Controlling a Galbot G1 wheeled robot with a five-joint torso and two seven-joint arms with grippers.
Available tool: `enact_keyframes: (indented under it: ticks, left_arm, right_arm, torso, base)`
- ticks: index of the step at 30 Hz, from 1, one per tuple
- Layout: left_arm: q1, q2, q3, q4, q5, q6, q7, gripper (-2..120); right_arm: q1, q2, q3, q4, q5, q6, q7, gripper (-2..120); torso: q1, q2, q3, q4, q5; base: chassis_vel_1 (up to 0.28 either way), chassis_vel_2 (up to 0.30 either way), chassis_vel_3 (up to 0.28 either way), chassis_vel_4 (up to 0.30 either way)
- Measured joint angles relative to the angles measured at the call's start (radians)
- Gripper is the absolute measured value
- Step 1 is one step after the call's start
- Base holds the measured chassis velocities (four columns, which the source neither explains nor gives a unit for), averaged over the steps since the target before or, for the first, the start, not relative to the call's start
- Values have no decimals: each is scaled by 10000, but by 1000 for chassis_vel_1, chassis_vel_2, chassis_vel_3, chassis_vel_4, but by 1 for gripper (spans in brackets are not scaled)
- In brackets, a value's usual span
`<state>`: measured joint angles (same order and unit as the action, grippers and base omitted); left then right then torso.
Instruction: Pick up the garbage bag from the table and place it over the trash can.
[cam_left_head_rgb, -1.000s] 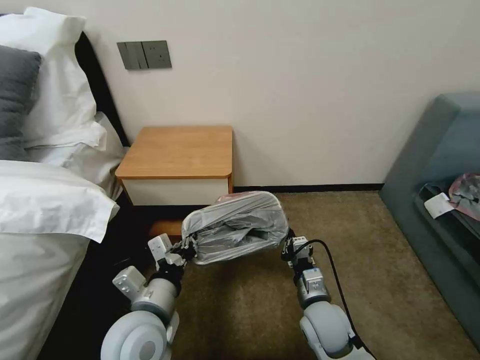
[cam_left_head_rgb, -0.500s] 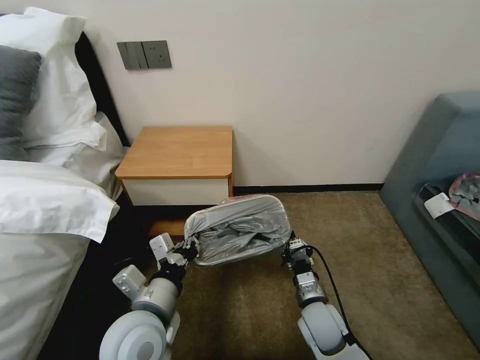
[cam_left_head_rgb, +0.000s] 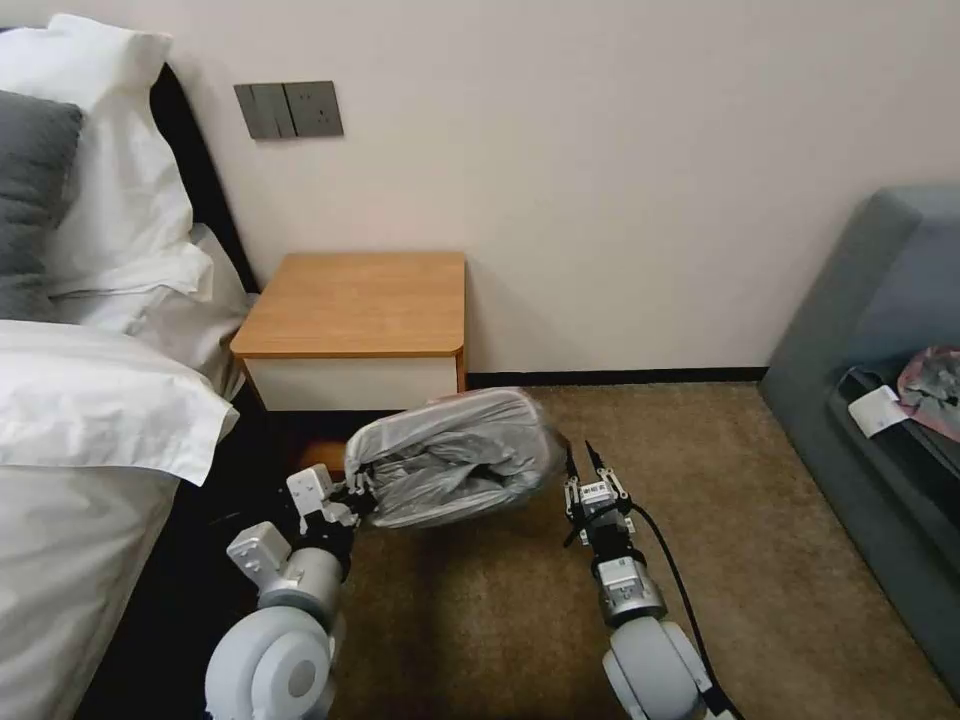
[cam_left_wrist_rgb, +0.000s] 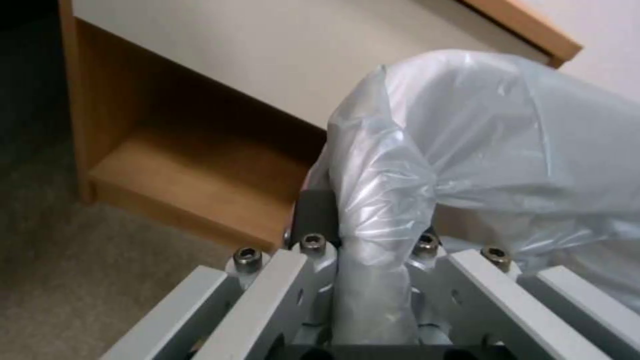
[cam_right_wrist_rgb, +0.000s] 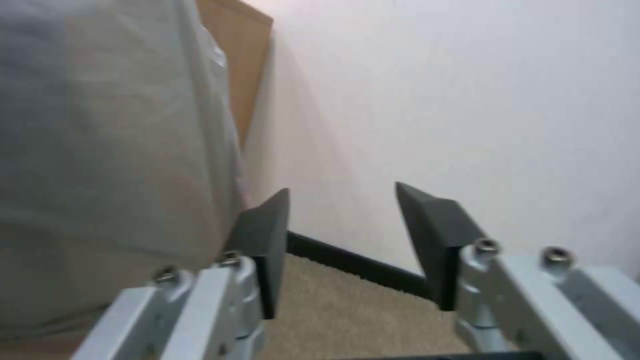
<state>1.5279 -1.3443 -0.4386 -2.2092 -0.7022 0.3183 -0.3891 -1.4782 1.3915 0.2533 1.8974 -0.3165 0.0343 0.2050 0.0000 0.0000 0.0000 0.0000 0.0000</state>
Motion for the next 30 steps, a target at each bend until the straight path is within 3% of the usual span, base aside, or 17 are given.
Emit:
enact_keyframes:
  ticks: [4, 10, 14, 17, 18, 21, 22, 26, 27, 30]
  left_arm:
    - [-32, -18, 6, 221, 253, -36, -42, 7]
    - [63, 9, 255, 403, 971, -192, 42, 7]
    - [145, 190, 505, 559, 1577, -498, 279, 7]
    - [122, 330, 615, 813, 2663, -813, 512, 7]
    - [122, 330, 615, 813, 2663, -813, 512, 7]
    - [96, 364, 666, 873, 3485, -846, 613, 7]
    - [96, 364, 666, 873, 3485, -846, 613, 7]
    - [2, 392, 758, 996, 4064, -852, 682, 7]
    - [2, 392, 758, 996, 4064, -852, 682, 7]
    - [-106, 366, 781, 1068, 4198, -798, 683, 7]
  right_arm:
    - [-522, -42, 9, 674, 49, 242, -105, 67]
    - [-593, -170, -122, 1491, 824, 1101, -600, 84]
    - [-198, -822, -378, 2064, 1188, 1046, -960, 71]
    - [562, -2144, -687, 2250, 1790, 680, -1632, 57]
    - [562, -2144, -687, 2250, 1790, 680, -1632, 57]
    - [1460, -3388, -1025, 2224, 2239, 325, -2450, 42]
    - [1460, -3388, -1025, 2224, 2239, 325, -2450, 42]
    - [3453, -5012, -2148, 2279, 3636, -1334, -3524, 24]
    - [3453, -5012, -2148, 2279, 3636, -1334, -3524, 24]
    - [4950, -5571, -3663, 2076, 4734, -2618, -3510, 10]
  torso:
    - [0, 0, 0, -1, -1]
    - [0, 0, 0, -1, 0]
    - [0, 0, 0, -1, 1]
    - [0, 0, 0, -1, 4]
    - [0, 0, 0, -1, 4]
    - [0, 0, 0, -1, 3]
    - [0, 0, 0, -1, 3]
    - [0, -1, 1, 0, 0]
    - [0, -1, 1, 0, 0]
    - [0, 0, 1, 2, 2]
  base:
    - [0, 0, 0, 0]
    - [0, 0, 0, 0]
    - [0, 0, 0, 0]
    - [0, 0, 0, 0]
    - [0, 0, 0, 0]
    - [0, 0, 0, 0]
    - [0, 0, 0, 0]
    - [0, 0, 0, 0]
    - [0, 0, 0, 0]
    - [0, 0, 0, 0]
